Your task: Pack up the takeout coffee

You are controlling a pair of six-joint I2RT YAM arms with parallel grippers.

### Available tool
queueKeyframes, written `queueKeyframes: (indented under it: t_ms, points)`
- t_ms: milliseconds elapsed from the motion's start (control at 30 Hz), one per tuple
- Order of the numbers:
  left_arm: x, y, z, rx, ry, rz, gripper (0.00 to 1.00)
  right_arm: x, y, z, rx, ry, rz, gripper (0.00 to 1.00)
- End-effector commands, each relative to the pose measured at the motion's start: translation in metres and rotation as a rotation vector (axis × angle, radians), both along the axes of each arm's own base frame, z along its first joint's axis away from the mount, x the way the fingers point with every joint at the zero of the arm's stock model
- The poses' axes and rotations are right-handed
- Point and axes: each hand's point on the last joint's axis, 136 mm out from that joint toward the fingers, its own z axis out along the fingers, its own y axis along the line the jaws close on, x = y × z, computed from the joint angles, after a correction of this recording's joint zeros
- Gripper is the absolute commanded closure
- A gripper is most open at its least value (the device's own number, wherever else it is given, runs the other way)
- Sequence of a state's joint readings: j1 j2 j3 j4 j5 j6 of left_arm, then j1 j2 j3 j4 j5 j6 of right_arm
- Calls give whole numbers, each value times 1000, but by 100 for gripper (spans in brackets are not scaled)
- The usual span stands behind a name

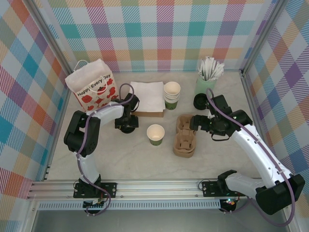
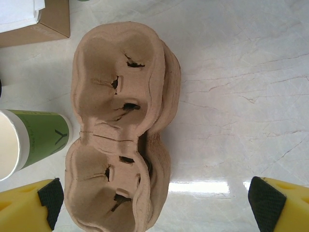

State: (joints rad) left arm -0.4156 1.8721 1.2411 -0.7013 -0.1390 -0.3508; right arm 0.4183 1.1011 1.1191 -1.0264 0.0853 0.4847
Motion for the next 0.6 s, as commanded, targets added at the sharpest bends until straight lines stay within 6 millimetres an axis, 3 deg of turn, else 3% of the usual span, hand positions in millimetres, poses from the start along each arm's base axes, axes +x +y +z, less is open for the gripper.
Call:
queueKeyframes:
  t_ms: [0, 267, 567]
  points:
    - [-2, 3, -3, -13, 22, -3, 25, -2, 1, -3, 5, 14, 11, 0]
    - [-8, 4, 21, -40, -15, -12, 25, -4, -1, -4, 2, 15, 9, 0]
    - [-29, 0, 81, -111, -105, -27, 26, -4, -1, -8, 4, 18, 4, 0]
